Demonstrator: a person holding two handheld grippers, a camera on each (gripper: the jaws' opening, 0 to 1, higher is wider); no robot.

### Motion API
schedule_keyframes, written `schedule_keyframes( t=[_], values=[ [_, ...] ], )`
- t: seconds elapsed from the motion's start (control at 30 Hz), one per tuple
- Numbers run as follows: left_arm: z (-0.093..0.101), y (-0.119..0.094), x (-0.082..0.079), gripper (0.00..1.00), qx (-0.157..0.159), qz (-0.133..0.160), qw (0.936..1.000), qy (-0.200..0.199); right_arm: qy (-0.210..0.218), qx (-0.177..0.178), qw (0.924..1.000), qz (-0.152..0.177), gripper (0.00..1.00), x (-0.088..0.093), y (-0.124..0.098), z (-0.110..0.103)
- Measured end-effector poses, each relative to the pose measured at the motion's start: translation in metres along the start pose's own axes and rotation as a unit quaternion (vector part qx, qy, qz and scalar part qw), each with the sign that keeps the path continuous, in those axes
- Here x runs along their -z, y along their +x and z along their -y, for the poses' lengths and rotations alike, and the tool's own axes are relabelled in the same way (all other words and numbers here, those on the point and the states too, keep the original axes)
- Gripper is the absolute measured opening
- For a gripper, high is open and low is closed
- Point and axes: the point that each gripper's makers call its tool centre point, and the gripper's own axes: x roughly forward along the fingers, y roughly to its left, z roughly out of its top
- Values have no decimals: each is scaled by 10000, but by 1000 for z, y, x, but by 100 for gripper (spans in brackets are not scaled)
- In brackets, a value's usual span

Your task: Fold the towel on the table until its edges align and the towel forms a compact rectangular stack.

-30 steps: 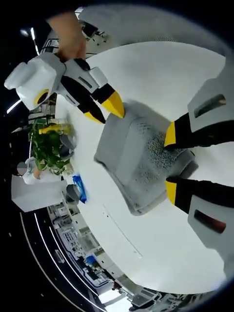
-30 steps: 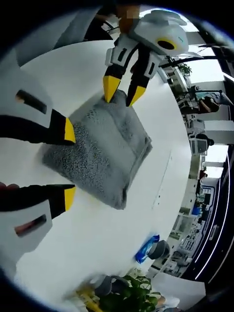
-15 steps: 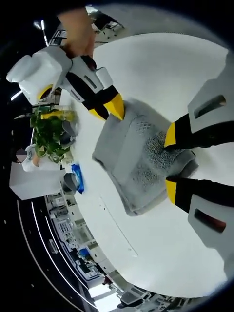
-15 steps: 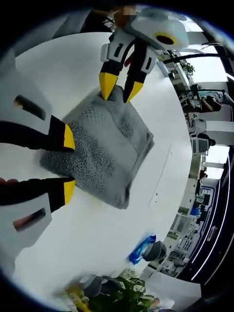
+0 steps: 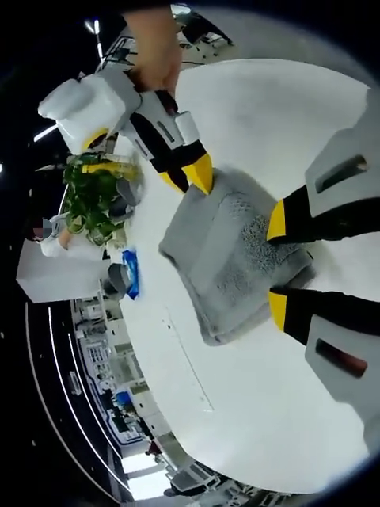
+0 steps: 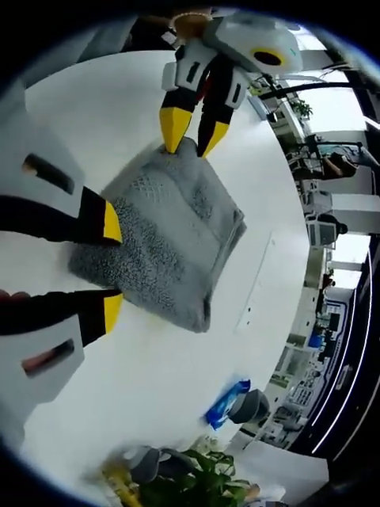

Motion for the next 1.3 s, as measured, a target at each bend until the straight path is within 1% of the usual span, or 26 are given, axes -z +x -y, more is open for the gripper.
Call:
schedule_keyframes(
  t=[0.03, 0.07, 0.1, 0.13, 0.17, 0.2, 0.27, 0.33, 0.37, 0.4, 0.43, 0.47, 0.53, 0.6, 0.63, 0.8, 0.9, 0.93, 0.97, 1.03, 1.1, 1.17, 1.2, 1.3],
  values=[
    [0, -5, -1, 23, -13, 32, 10000, -62, 86, 14, 9999, 89, 21, -3, -5, 1],
    [0, -14, -4, 23, -10, 93, 9997, -220, 194, 23, 9996, 207, 22, -6, -11, 1],
    [0, -19, -5, 24, -12, 141, 9993, -348, 335, 16, 9987, 383, 23, -10, -20, 0],
    [-1, -30, -7, 25, -60, 233, 9983, -539, 402, -21, 9979, 501, 25, -13, -27, -2],
    [-2, -37, -10, 26, -90, 327, 9973, -647, 472, -38, 9966, 679, 26, -17, -37, -3],
    [-3, -49, -13, 26, -151, 459, 9957, -791, 516, -27, 9955, 793, 28, -19, -44, -4],
    [-5, -66, -17, 27, -253, 592, 9936, -925, 667, -60, 9924, 1030, 29, -22, -63, -9],
    [-7, -87, -24, 28, -373, 891, 9889, -1129, 826, -90, 9897, 1166, 30, -21, -76, -11],
    [-7, -99, -28, 30, -449, 1072, 9862, -1176, 889, -100, 9884, 1229, 30, -21, -82, -13],
    [-8, -106, -31, 31, -505, 1175, 9847, -1187, 980, -109, 9855, 1379, 31, -19, -96, -16],
    [-8, -117, -32, 34, -559, 1248, 9831, -1217, 992, -99, 9851, 1405, 33, -18, -99, -17],
    [-7, -123, -32, 38, -585, 1281, 9821, -1252, 1005, -111, 9839, 1475, 35, -16, -110, -21],
    [-5, -137, -29, 42, -658, 1345, 9798, -1322, 1058, -102, 9820, 1558, 39, -14, -121, -24],
    [-2, -150, -27, 46, -722, 1446, 9777, -1340, 1171, -120, 9782, 1709, 44, -13, -135, -28],
    [1, -154, -25, 48, -733, 1453, 9777, -1331, 1246, -87, 9761, 1781, 46, -12, -142, -28],
    [10, -169, -12, 53, -801, 1388, 9788, -1276, 1374, 24, 9728, 1863, 52, -2, -158, -30],
    [13, -174, -6, 65, -841, 1351, 9783, -1330, 1396, 46, 9734, 1818, 59, 6, -161, -34],
    [14, -175, -4, 71, -839, 1328, 9784, -1346, 1375, 67, 9742, 1787, 61, 9, -162, -34],
    [15, -176, -5, 73, -830, 1352, 9783, -1331, 1367, 81, 9744, 1783, 64, 11, -163, -34],
    [15, -177, -11, 75, -835, 1460, 9777, -1259, 1393, 196, 9723, 1865, 73, 12, -165, -29],
    [14, -176, -14, 75, -871, 1545, 9765, -1226, 1433, 275, 9689, 2000, 86, 10, -168, -26],
    [11, -173, -10, 80, -961, 1560, 9747, -1282, 1463, 299, 9667, 2078, 99, 10, -169, -25],
    [10, -173, -9, 83, -973, 1559, 9743, -1302, 1462, 363, 9655, 2123, 99, 10, -171, -22],
    [8, -171, -6, 92, -1010, 1496, 9746, -1326, 1430, 319, 9664, 2111, 100, 11, -175, -23]
  ],
)
